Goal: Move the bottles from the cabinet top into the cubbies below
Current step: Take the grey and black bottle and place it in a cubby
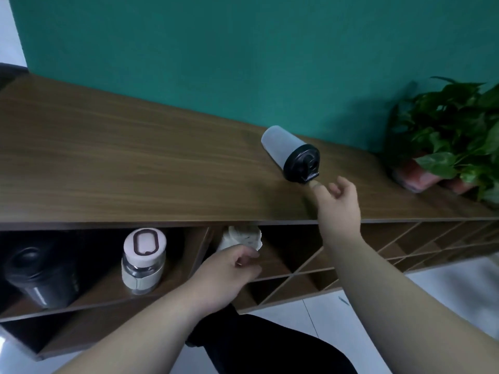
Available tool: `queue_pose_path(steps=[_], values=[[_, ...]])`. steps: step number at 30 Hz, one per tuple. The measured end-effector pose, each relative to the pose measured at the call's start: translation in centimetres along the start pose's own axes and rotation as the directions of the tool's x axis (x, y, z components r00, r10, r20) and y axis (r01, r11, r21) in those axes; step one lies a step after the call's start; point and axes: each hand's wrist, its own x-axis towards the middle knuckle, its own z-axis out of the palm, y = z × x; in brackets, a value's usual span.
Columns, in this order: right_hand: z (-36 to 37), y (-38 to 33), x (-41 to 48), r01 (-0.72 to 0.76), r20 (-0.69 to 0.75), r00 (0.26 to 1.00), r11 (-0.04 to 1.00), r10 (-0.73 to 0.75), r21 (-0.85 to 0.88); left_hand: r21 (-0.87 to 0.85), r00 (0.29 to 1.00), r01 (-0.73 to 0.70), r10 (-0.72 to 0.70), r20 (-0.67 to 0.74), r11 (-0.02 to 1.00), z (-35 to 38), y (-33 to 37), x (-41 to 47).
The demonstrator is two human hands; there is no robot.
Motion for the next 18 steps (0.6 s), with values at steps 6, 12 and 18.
queue_pose_path(steps=[6,12,18], values=[[5.2,-1.8,5.8,-0.097,-0.038,0.995,0.995,0.097,-0.014,0.003,0.993,0.029,-0.029,0.111,1.0,0.0,-1.4,0.7],[7.2,-1.4,7.5,-0.109,-0.055,0.992,0.994,0.11,0.029,0.035,0.992,0.014,-0.018,0.127,0.999,-0.6,-2.3,0.9],[3.7,-0.5,4.1,-0.051,0.065,0.997,0.996,0.046,0.07,0.01,0.994,0.02,-0.021,0.112,1.0,-0.3,-2.4,0.5]])
